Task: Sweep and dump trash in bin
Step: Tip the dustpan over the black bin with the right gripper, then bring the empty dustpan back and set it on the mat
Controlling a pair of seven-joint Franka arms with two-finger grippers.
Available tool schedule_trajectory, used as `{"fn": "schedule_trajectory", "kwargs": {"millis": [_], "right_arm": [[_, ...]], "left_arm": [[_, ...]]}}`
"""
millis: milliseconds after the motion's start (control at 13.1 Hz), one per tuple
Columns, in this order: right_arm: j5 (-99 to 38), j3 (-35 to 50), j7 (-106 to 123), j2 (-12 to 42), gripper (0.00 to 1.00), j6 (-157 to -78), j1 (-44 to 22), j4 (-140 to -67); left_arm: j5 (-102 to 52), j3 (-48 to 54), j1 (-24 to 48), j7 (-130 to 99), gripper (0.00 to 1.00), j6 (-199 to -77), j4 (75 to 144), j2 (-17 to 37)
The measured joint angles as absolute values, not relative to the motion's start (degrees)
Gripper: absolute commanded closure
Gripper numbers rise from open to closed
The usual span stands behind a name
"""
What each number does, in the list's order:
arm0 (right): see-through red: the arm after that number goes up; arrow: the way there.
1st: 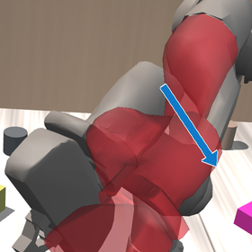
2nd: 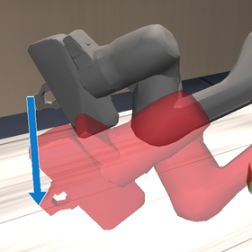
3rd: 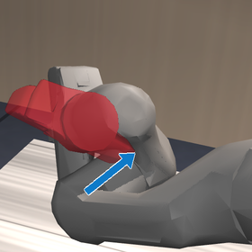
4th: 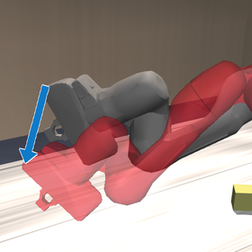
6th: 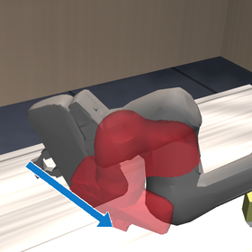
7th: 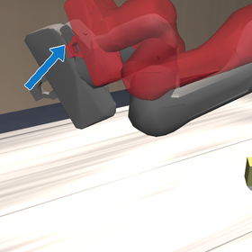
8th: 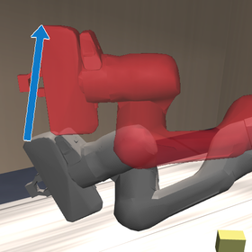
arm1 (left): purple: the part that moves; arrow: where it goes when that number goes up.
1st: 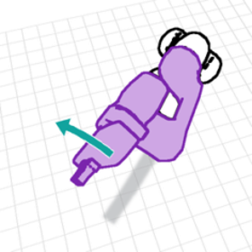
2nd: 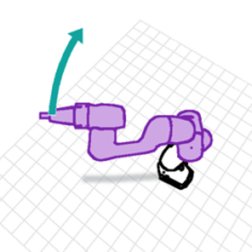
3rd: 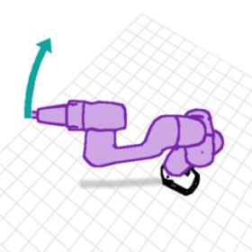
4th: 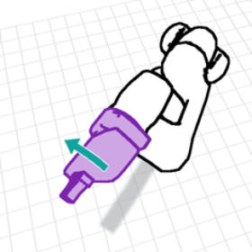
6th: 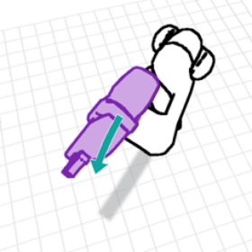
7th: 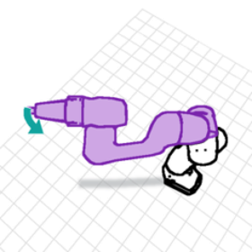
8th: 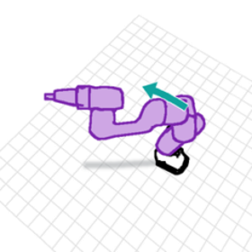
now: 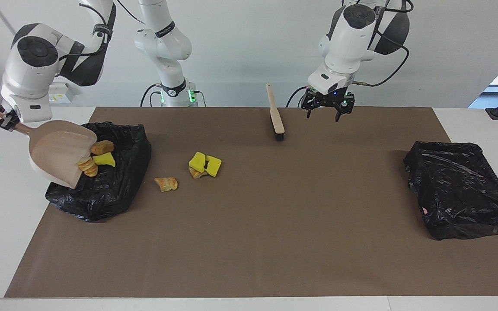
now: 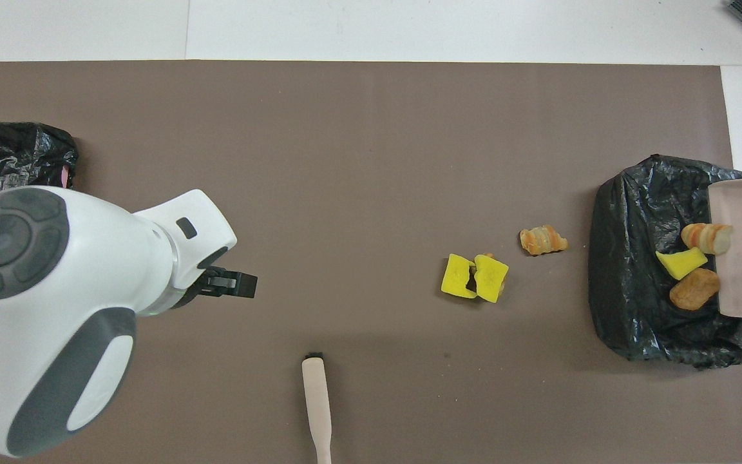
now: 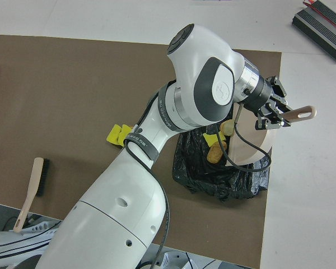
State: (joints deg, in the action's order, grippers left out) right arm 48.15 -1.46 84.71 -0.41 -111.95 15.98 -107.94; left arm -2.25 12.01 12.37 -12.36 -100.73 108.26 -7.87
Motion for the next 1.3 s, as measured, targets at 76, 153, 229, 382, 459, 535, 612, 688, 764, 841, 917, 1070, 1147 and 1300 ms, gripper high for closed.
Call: {"fn": "schedule_trajectory", "kwargs": {"millis": [76, 153, 229, 382, 459, 535, 612, 688, 764, 841, 917, 1070, 1147, 1300], "right_arm": [[49.15, -1.44, 84.71, -0.41, 1.00, -111.91, 15.85, -107.94], [49.99, -1.43, 84.71, -0.41, 1.00, -111.36, 15.47, -107.89], [50.95, -1.38, 84.71, -0.44, 1.00, -109.42, 14.76, -107.62], [52.26, -1.28, 84.76, -0.80, 1.00, -105.98, 13.40, -106.58], [52.50, -1.22, 84.94, -1.29, 1.00, -104.16, 12.55, -105.84], [52.60, -1.17, 85.21, -1.82, 1.00, -102.24, 11.76, -104.95], [52.61, -1.12, 85.52, -2.36, 1.00, -99.90, 10.84, -103.90], [52.61, -1.06, 85.73, -2.92, 1.00, -96.83, 9.71, -102.72], [52.61, -0.90, 85.77, -3.31, 1.00, -93.58, 8.56, -101.49], [52.55, -0.17, 85.77, -3.50, 1.00, -89.79, 7.39, -99.83], [52.00, 1.15, 85.44, -3.55, 1.00, -86.30, 6.44, -98.35], [48.15, 4.53, 80.72, -3.55, 1.00, -81.21, 5.55, -96.90], [45.22, 6.03, 76.97, -3.55, 1.00, -79.89, 5.44, -96.82], [38.31, 7.78, 69.35, -3.52, 1.00, -78.84, 5.36, -96.83]], "left_arm": [[-1.97, 10.50, 12.33, -12.04, 0.00, -100.04, 105.87, -7.24], [-1.77, 8.85, 12.29, -11.42, 0.00, -98.54, 103.77, -6.92], [-1.71, 6.83, 12.24, -9.46, 0.00, -96.24, 101.61, -6.83], [-1.60, 4.35, 11.41, -4.94, 0.00, -92.73, 97.96, -6.84], [-1.52, 3.90, 9.97, -2.89, 0.00, -90.86, 96.11, -6.83], [-1.44, 3.79, 8.42, -1.03, 0.00, -89.15, 94.58, -6.82], [-1.30, 3.71, 7.22, 0.53, 0.00, -87.67, 93.24, -6.78], [-0.79, 3.70, 6.57, 1.36, 0.00, -86.13, 91.83, -6.51], [-0.22, 3.71, 6.45, 1.60, 0.00, -84.87, 90.26, -5.90], [0.10, 3.90, 6.45, 1.62, 0.00, -83.51, 88.05, -4.73], [0.24, 4.14, 6.46, 1.62, 0.00, -82.16, 85.95, -3.48], [0.36, 4.57, 6.46, 1.62, 0.00, -80.12, 82.67, -1.30], [0.40, 4.68, 6.46, 1.62, 0.00, -79.46, 81.60, -0.49], [0.42, 4.71, 6.46, 1.61, 0.00, -78.69, 80.50, 0.34]]}}
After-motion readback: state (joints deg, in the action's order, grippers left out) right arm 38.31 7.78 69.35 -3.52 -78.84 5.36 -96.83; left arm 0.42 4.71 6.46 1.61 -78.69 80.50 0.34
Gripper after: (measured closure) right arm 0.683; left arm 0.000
